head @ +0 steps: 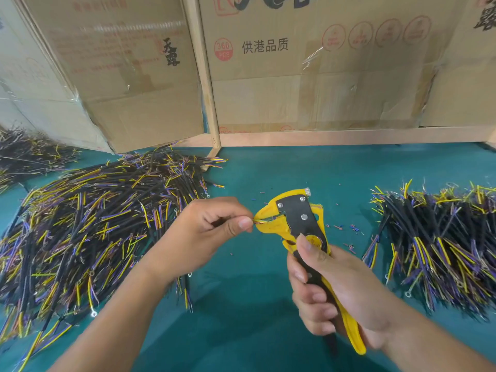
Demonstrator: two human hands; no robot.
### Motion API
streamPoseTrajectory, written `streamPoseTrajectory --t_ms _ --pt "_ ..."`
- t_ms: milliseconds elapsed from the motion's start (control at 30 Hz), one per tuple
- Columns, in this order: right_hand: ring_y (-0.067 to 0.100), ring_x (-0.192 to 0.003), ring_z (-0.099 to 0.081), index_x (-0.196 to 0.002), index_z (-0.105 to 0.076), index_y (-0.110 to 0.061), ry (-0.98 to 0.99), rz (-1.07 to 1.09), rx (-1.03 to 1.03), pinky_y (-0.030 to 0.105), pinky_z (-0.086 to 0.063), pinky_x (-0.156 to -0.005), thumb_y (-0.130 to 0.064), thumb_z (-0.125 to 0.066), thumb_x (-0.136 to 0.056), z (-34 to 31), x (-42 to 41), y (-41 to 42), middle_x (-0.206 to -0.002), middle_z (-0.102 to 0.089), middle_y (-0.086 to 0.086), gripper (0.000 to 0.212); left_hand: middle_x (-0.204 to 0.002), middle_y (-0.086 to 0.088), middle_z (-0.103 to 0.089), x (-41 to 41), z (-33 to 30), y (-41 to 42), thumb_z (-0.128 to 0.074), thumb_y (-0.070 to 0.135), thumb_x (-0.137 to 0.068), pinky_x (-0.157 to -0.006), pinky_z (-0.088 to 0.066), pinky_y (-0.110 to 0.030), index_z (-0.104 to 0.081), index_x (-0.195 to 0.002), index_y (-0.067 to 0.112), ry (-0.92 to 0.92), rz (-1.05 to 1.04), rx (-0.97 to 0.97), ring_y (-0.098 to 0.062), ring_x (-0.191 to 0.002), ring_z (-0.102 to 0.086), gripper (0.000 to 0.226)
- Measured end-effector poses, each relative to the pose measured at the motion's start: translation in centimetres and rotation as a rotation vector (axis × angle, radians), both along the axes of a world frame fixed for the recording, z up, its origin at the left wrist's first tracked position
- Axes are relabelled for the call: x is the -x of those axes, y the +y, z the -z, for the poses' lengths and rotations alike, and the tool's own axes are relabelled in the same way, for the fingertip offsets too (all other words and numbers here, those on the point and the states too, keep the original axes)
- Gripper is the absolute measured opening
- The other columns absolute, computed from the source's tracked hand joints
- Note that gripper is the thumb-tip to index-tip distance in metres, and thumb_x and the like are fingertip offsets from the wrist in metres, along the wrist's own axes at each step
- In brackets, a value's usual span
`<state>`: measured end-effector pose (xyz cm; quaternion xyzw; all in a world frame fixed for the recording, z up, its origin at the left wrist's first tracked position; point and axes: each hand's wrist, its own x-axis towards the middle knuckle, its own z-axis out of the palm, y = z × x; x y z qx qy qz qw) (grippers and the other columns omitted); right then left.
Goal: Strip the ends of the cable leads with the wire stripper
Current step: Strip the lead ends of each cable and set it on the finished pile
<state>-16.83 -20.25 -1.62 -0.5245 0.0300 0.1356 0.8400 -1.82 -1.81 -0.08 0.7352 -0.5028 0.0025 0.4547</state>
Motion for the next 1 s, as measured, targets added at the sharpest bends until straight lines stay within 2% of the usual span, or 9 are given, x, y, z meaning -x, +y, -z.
streamPoseTrajectory --t_ms 133,233,300,400,500,567,700,867,1000 --pt "0.014 -0.039 -0.025 -0.067 -0.049 -0.013 -0.002 0.011 -0.053 0.020 -0.032 -0.041 -0.056 -0.072 -0.075 -0.1 0.1 0.5 -0.055 -0.029 0.003 0.049 -0.075 0.005 -0.062 -1.4 0.1 1.4 -0.055 0.049 -0.096 -0.062 -0.038 -0.017 -0.069 -0.085 0.022 -0.017 -0.029 0.031 -0.006 -0.065 -0.050 0.032" --pt "0.013 -0.037 -0.025 -0.066 -0.047 -0.013 -0.039 0.106 -0.145 0.021 -0.031 -0.040 -0.053 -0.073 -0.076 -0.7 0.2 -0.7 -0.054 -0.028 0.001 0.048 -0.057 0.002 -0.046 -4.5 -0.6 5.3 -0.061 0.055 -0.091 -0.053 -0.028 -0.028 -0.067 -0.079 0.023 0.144 -0.291 0.391 -0.011 -0.054 -0.035 0.034" --pt "0.016 -0.041 -0.030 -0.069 -0.050 -0.012 -0.066 0.133 -0.176 0.027 -0.036 -0.041 -0.051 -0.075 -0.078 -0.5 0.0 -1.0 -0.056 -0.032 0.003 0.047 -0.054 0.003 -0.038 -4.9 -0.8 5.4 -0.064 0.058 -0.089 -0.053 -0.022 -0.033 -0.067 -0.080 0.021 0.246 -0.329 0.521 -0.014 -0.052 -0.028 0.038" --pt "0.027 -0.055 -0.045 -0.081 -0.062 -0.006 -0.050 0.087 -0.220 0.042 -0.049 -0.059 -0.043 -0.080 -0.079 1.1 -0.9 -0.1 -0.067 -0.044 0.013 0.041 -0.060 0.007 -0.040 -3.1 0.5 1.8 -0.065 0.051 -0.091 -0.051 -0.026 -0.025 -0.068 -0.088 0.018 0.353 -0.243 0.389 -0.012 -0.052 -0.030 0.033" --pt "0.030 -0.060 -0.053 -0.087 -0.071 -0.006 0.017 0.067 -0.236 0.046 -0.054 -0.066 -0.042 -0.091 -0.065 2.5 -1.9 -0.3 -0.070 -0.052 0.014 0.048 -0.067 0.007 -0.046 -1.3 1.5 -1.1 -0.059 0.017 -0.097 -0.051 -0.035 -0.017 -0.068 -0.096 0.011 0.543 -0.127 0.339 -0.009 -0.054 -0.034 0.011" --pt "0.031 -0.062 -0.056 -0.090 -0.074 -0.007 0.040 0.076 -0.266 0.047 -0.055 -0.068 -0.040 -0.093 -0.061 2.9 -2.3 -0.8 -0.071 -0.055 0.014 0.049 -0.068 0.003 -0.043 -0.5 1.4 -1.6 -0.051 0.004 -0.098 -0.049 -0.035 -0.018 -0.067 -0.099 0.003 0.708 -0.097 0.378 -0.009 -0.054 -0.034 0.015" --pt "0.034 -0.064 -0.059 -0.095 -0.074 -0.005 0.111 0.175 -0.287 0.049 -0.056 -0.067 -0.027 -0.095 -0.050 3.2 -2.5 -1.0 -0.075 -0.056 0.017 0.054 -0.070 -0.002 -0.042 0.1 1.1 -1.9 -0.053 0.011 -0.095 -0.048 -0.036 -0.021 -0.065 -0.102 -0.005 0.864 -0.036 0.397 -0.012 -0.054 -0.036 0.021" --pt "0.034 -0.070 -0.059 -0.113 -0.062 -0.002 0.164 0.197 -0.298 0.050 -0.057 -0.072 -0.008 -0.068 -0.071 3.0 -1.8 -0.3 -0.082 -0.056 0.019 0.043 -0.070 -0.002 -0.050 0.1 1.0 -1.6 -0.060 0.024 -0.093 -0.049 -0.042 -0.023 -0.073 -0.099 0.003 0.932 0.057 0.365 -0.013 -0.051 -0.040 0.025" --pt "0.036 -0.074 -0.062 -0.122 -0.059 0.002 0.141 0.202 -0.288 0.055 -0.057 -0.082 -0.006 -0.063 -0.068 2.6 -1.5 -0.1 -0.087 -0.059 0.021 0.055 -0.071 -0.005 -0.055 0.1 0.9 -1.5 -0.059 0.028 -0.092 -0.050 -0.045 -0.025 -0.075 -0.098 0.006 0.901 0.058 0.337 -0.014 -0.051 -0.043 0.027"
